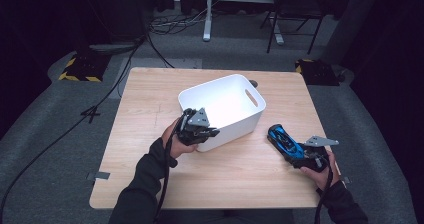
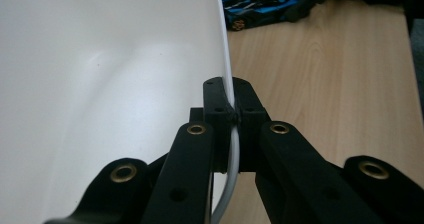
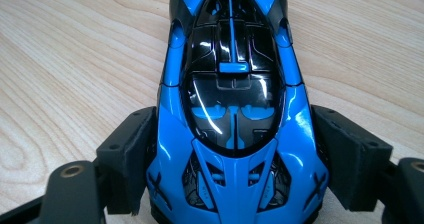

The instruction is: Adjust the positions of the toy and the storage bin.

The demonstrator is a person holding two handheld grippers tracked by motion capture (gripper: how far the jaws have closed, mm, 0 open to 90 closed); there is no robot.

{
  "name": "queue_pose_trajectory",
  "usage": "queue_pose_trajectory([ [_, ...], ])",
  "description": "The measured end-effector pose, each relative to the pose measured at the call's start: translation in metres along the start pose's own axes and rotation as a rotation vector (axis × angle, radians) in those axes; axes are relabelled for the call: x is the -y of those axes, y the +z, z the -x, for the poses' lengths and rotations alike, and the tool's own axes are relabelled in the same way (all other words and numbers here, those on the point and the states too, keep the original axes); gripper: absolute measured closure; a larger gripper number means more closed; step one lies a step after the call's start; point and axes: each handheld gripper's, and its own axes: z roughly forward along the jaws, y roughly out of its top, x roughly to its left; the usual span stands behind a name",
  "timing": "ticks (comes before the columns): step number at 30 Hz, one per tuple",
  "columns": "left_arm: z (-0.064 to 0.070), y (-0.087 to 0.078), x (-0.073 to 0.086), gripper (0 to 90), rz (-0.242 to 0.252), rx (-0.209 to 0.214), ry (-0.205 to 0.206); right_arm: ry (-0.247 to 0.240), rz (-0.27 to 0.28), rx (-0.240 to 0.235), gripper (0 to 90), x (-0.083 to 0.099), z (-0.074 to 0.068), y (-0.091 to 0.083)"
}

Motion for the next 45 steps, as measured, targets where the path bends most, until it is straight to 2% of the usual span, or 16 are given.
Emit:
queue_pose_trajectory([
  [3,0.006,-0.006,0.004,83.8,0.001,0.002,-0.001,-0.003,0.001,0.001,23.7,0.0,0.0,0.0],
  [6,0.011,-0.012,0.007,64.4,0.004,-0.047,-0.007,0.0,0.0,0.002,23.7,0.0,0.0,0.0],
  [12,0.008,-0.033,0.016,35.1,0.134,-0.128,-0.12,0.0,0.0,0.001,23.7,0.0,0.0,0.0],
  [14,0.001,-0.047,0.021,29.5,0.186,-0.194,-0.197,0.0,0.001,0.0,23.7,0.0,0.0,0.0],
  [15,0.0,-0.051,0.022,28.7,0.182,-0.255,-0.225,0.0,0.001,0.001,23.7,0.0,0.0,0.0],
  [16,0.0,-0.051,0.022,27.4,0.182,-0.255,-0.225,-0.001,0.0,0.001,23.7,0.0,0.0,0.0],
  [17,-0.006,-0.058,0.024,25.6,0.181,-0.321,-0.268,-0.001,0.0,0.001,23.7,0.0,0.0,0.0],
  [20,-0.011,-0.063,0.027,23.4,0.214,-0.372,-0.313,-0.001,0.0,0.001,23.7,0.0,0.0,0.0],
  [21,-0.018,-0.062,0.03,23.3,0.184,-0.446,-0.373,-0.004,0.001,0.001,23.7,0.0,0.0,0.0],
  [23,-0.028,-0.054,0.032,23.3,0.178,-0.505,-0.467,-0.004,0.001,0.001,23.7,0.0,0.0,0.0],
  [28,-0.055,-0.044,0.036,28.8,0.153,-0.45,-0.559,-0.004,0.002,0.001,23.7,0.0,0.0,0.0],
  [31,-0.062,-0.038,0.033,38.8,0.13,-0.434,-0.556,-0.004,0.002,0.001,23.7,0.0,0.0,0.0],
  [34,-0.071,-0.022,0.023,47.1,0.047,-0.482,-0.549,-0.002,-0.001,-0.002,23.7,0.0,0.0,0.0],
  [38,-0.082,-0.02,0.019,64.7,0.044,-0.488,-0.544,-0.005,-0.004,0.0,23.7,0.0,0.0,-0.001],
  [41,-0.096,-0.011,0.013,68.4,0.043,-0.446,-0.509,-0.006,-0.004,-0.002,23.7,0.001,0.001,-0.001],
  [45,-0.104,0.007,0.002,71.2,0.042,-0.439,-0.484,-0.012,-0.014,0.001,23.8,0.001,0.0,-0.003],
])
